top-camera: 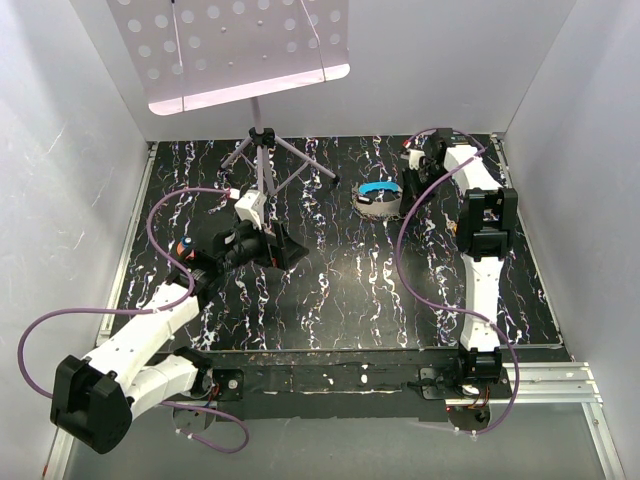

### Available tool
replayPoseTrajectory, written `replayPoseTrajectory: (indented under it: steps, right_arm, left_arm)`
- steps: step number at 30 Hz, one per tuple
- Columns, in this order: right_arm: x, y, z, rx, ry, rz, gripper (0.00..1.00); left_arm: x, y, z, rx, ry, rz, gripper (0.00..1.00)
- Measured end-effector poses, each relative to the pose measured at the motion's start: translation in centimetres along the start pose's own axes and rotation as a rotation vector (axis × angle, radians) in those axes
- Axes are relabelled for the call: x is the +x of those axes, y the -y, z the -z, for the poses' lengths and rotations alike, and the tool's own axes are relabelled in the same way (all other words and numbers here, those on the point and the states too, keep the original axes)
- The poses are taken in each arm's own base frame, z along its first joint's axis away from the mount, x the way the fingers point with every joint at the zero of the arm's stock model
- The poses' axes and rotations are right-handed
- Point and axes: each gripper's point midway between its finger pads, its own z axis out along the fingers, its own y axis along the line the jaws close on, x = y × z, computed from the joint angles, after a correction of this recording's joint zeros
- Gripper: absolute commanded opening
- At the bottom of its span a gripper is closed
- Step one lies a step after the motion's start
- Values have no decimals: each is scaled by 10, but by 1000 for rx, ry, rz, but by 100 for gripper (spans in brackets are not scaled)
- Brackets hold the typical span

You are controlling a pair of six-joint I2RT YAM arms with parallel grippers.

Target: Put the keys on the keyring

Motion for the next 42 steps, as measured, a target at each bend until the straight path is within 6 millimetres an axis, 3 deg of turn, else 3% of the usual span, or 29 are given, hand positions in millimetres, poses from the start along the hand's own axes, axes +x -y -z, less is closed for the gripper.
replayPoseTrajectory:
  steps: [3,15,42]
  right_arm:
    - [-1,-5,-1,-2,0,2,30]
    - [-4,-9,1,13,4,-4,35]
    - [-3,-9,-7,120,-38,49,30]
  left_arm:
    - [4,2,0,13,-11,31,100]
    - [14,4,2,24,-12,116,100]
    - [19,4,3,30,-18,133,100]
